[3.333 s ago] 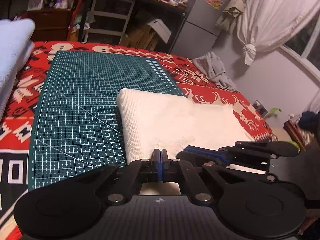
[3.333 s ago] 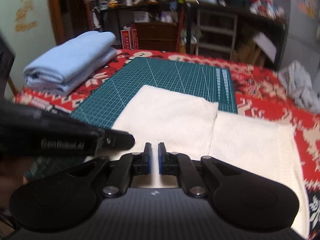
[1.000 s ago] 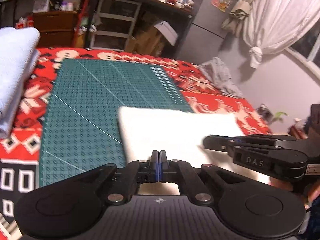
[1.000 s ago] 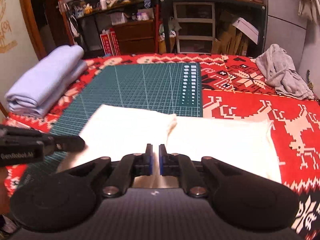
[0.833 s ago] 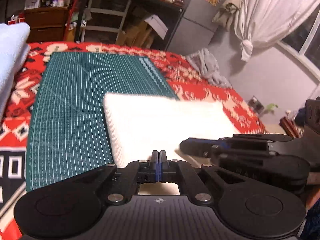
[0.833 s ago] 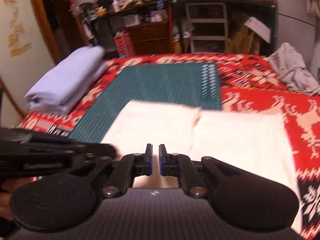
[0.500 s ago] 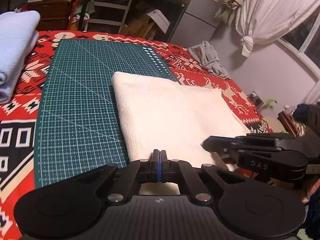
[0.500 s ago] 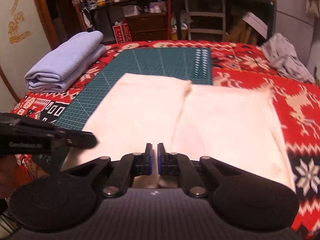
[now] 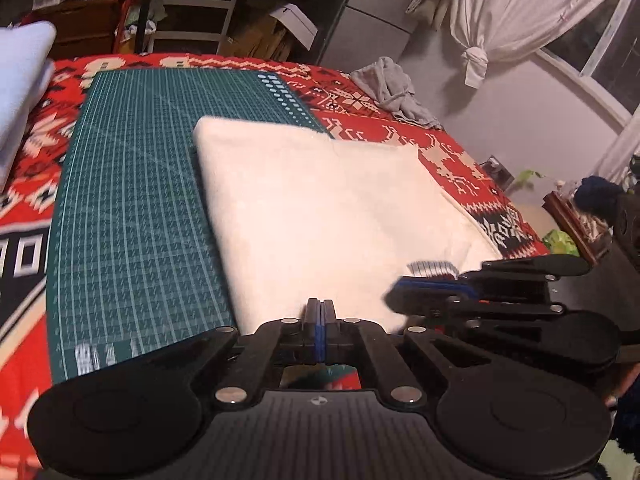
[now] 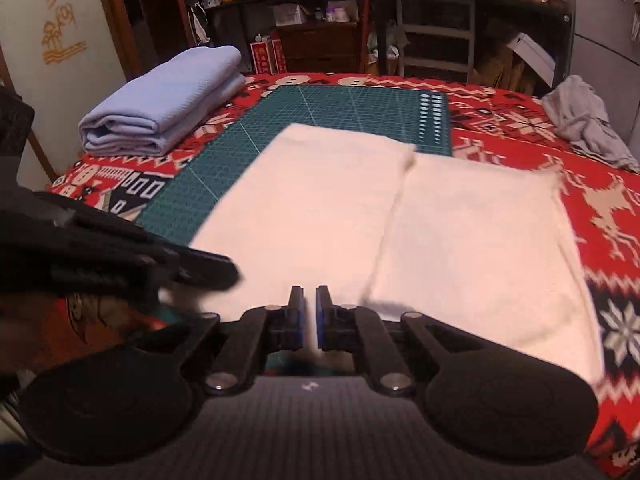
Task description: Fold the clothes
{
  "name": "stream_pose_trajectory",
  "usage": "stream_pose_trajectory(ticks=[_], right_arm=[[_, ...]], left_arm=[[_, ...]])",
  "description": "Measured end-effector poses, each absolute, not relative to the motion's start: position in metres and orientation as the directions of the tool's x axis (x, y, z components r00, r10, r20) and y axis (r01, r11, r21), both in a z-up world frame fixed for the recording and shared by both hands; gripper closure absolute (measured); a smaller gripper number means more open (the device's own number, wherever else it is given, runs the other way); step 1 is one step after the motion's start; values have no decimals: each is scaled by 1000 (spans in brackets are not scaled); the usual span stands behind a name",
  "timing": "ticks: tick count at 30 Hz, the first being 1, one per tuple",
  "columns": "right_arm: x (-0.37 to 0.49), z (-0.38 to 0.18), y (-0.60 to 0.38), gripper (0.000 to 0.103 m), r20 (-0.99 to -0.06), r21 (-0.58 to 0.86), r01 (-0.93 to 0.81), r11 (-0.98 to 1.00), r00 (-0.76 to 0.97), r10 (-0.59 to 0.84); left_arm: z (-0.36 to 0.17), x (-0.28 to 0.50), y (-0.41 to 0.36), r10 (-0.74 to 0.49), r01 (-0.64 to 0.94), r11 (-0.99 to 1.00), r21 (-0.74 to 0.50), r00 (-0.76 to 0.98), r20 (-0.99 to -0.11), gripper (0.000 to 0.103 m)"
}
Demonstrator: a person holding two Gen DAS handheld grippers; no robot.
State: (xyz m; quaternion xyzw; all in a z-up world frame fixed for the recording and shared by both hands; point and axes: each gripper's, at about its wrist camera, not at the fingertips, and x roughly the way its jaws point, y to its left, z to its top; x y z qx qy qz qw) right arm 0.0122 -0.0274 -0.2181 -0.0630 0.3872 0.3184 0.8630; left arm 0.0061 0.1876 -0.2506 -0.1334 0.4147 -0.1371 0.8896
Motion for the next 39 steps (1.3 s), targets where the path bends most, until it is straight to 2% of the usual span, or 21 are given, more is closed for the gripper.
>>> stream_pose_trajectory(ticks=[5, 13, 19, 24, 30, 39], right_arm=[[2, -210, -35, 95, -715, 151, -586, 796, 492, 498], [7, -212, -6, 96, -713, 117, -612, 782, 497, 496], [-1, -214, -30, 97, -715, 137, -594, 793, 495, 494], [-1, -203, -35, 95, -699, 148, -583, 799, 511, 501], [17, -199, -15, 95, -691, 155, -586, 795, 511, 512], [40, -188, 20, 97, -654, 189, -625, 758, 495, 571]], left_arm=[[-243, -1, 182, -364, 130, 921, -368, 626, -690, 101], [-252, 7, 176, -348, 139, 931, -337, 616, -706, 101], [-250, -7, 186, -358, 123, 924, -362, 611, -706, 101], [-234, -1, 193, -324, 106, 933, -345, 666, -672, 101], [-246, 23, 205, -282, 62, 943, -326, 668, -689, 101], [-249, 2, 214, -298, 25, 923, -383, 676, -674, 100]])
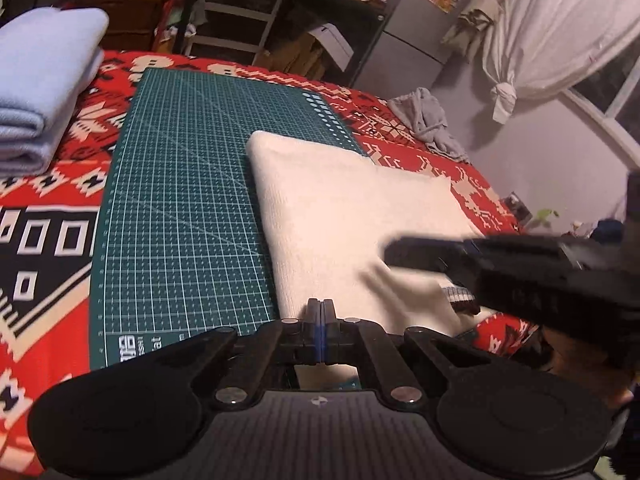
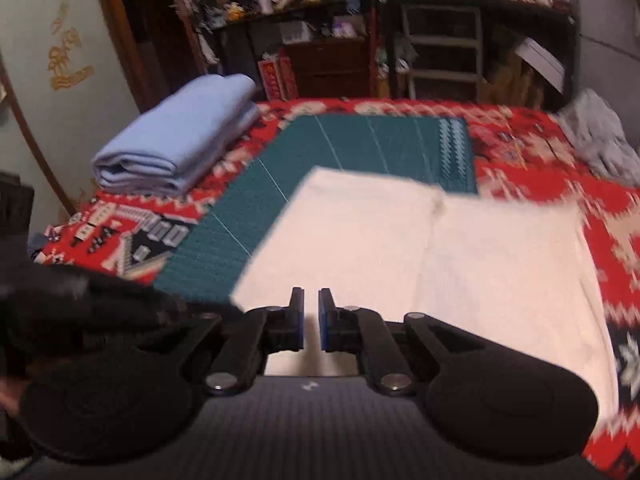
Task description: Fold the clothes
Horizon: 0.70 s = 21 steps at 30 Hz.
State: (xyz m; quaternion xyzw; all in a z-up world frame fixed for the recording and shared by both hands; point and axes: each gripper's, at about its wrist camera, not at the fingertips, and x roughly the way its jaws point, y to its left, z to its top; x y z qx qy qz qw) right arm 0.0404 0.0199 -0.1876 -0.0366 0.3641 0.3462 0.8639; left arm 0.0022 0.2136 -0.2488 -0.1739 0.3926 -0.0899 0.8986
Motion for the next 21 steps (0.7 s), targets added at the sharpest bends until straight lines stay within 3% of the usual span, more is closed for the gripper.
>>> stream_pose_trajectory(ticks=[7, 21], right_arm=[[73, -207, 77, 103, -712, 181, -665, 725, 420, 563], [97, -202, 97, 103, -721, 105, -679, 726, 451, 527]], left_arm=[[-251, 2, 217, -315, 19, 911, -413, 678, -664, 101], [-252, 6, 225, -359, 41, 889, -457, 680, -639, 101]])
